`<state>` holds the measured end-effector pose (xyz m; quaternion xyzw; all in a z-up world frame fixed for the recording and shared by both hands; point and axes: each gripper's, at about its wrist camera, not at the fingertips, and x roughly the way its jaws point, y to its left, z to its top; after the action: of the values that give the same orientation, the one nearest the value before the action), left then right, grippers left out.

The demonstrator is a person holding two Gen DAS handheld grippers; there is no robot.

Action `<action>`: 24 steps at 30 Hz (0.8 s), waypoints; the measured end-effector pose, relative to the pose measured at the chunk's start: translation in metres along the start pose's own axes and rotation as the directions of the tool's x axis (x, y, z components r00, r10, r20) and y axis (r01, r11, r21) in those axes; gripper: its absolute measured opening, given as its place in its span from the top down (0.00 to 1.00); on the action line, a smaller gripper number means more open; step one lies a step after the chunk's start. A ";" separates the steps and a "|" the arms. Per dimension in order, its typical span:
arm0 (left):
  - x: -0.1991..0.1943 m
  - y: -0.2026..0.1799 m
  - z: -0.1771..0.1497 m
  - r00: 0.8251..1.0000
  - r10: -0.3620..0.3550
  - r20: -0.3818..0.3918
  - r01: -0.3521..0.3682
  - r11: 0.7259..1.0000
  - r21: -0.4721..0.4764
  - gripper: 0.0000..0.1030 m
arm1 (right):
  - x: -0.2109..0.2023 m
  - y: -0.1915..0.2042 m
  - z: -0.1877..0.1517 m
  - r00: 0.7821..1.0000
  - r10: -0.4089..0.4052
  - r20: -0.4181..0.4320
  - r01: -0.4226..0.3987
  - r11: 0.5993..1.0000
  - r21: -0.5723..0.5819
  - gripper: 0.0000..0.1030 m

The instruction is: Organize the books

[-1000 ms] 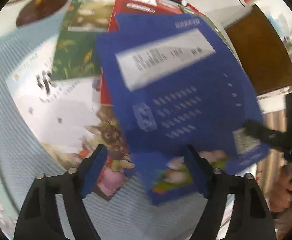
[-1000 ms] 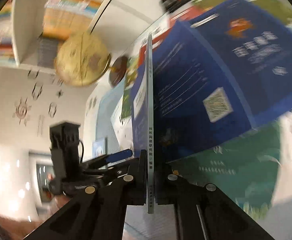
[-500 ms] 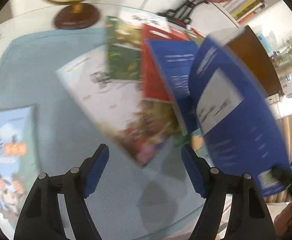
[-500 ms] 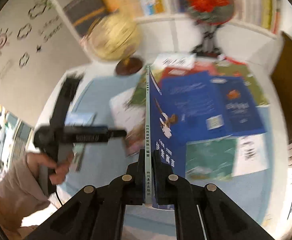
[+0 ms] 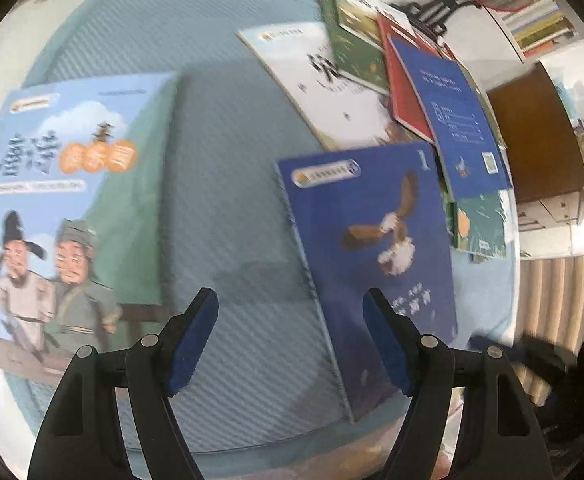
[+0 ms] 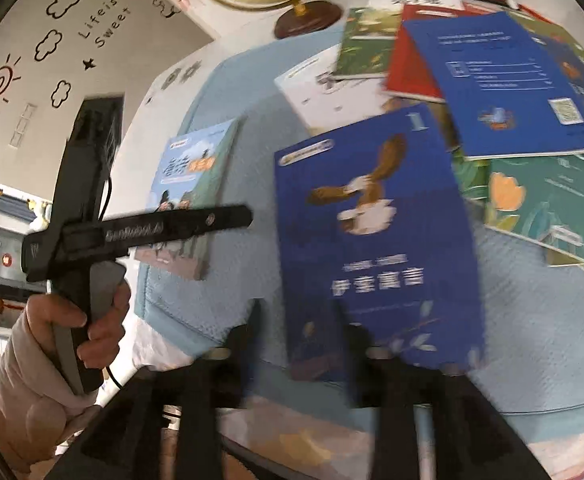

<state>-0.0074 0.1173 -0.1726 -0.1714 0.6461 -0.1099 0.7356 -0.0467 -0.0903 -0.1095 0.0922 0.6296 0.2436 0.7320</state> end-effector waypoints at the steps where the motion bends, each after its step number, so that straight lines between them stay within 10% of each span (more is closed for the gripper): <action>1: 0.002 -0.004 -0.004 1.000 -0.012 -0.007 0.012 1.000 -0.002 0.28 | -0.003 -0.008 0.000 1.000 -0.008 0.013 0.007 1.000 0.019 0.32; 7: 0.035 -0.026 -0.013 0.997 -0.073 -0.035 0.071 0.997 -0.043 0.20 | 0.003 -0.072 0.007 0.998 -0.066 0.013 0.066 0.997 0.039 0.32; 19: 0.040 -0.044 -0.018 0.988 -0.153 0.008 0.153 0.986 -0.066 0.19 | 0.032 -0.102 0.014 0.994 0.104 -0.041 -0.102 0.994 0.043 0.28; 21: 0.044 -0.042 -0.017 0.990 -0.144 0.001 0.143 0.986 -0.090 0.21 | 0.028 -0.118 0.005 0.959 0.277 -0.062 -0.268 0.956 0.123 0.32; 24: 0.045 -0.038 -0.016 0.982 -0.187 -0.008 0.185 0.978 -0.098 0.23 | 0.035 -0.143 -0.009 0.941 0.329 -0.076 -0.308 0.929 0.205 0.54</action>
<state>-0.0144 0.0639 -0.2001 -0.2657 0.6381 -0.1481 0.7073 -0.0181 -0.1990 -0.2056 0.2493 0.6656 0.3025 0.6351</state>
